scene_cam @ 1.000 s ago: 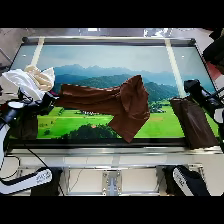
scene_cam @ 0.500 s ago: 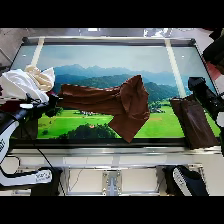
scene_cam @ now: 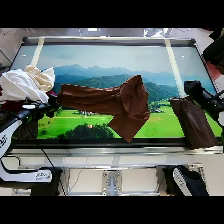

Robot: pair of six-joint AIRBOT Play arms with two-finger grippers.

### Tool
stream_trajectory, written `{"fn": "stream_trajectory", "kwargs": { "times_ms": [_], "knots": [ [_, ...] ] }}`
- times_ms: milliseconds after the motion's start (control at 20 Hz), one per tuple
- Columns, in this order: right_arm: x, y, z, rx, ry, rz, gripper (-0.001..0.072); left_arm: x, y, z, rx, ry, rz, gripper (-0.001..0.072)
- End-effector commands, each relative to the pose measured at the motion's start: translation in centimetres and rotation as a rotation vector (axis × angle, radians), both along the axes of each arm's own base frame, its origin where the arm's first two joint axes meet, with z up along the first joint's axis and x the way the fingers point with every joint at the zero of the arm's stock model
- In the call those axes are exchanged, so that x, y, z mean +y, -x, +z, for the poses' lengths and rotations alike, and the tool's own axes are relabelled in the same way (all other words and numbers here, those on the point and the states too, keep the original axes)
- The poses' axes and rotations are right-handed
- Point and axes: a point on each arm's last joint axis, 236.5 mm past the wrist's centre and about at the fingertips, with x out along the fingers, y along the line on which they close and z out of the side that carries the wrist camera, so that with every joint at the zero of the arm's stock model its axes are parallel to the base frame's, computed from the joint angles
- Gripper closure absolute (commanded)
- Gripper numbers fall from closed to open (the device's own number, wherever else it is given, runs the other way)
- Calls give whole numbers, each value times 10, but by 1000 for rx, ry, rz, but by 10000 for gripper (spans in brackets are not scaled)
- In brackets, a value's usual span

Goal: Fold the shirts.

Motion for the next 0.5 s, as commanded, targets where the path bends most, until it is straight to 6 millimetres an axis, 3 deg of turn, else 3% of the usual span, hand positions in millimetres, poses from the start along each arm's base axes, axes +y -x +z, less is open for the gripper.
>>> {"fn": "stream_trajectory", "kwargs": {
  "times_ms": [0, 100, 200, 300, 450],
  "knots": [
    [23, 24, -64, 246, -33, 113, 323, 0, -1, -1, 0, 6, 9, 697],
    [43, 48, -120, 453, -123, 182, 318, 0, -1, -1, 0, 6, 8, 697],
    [63, 68, -170, 616, -237, 227, 259, -1, -1, 1, -2, 10, 3, 697],
    [81, 69, -198, 658, -339, 268, 259, -2, -1, 4, -9, 4, -9, 697],
    [97, 51, -219, 636, -455, 298, 260, -2, -2, 8, -25, -13, -25, 697]
  ]
}}
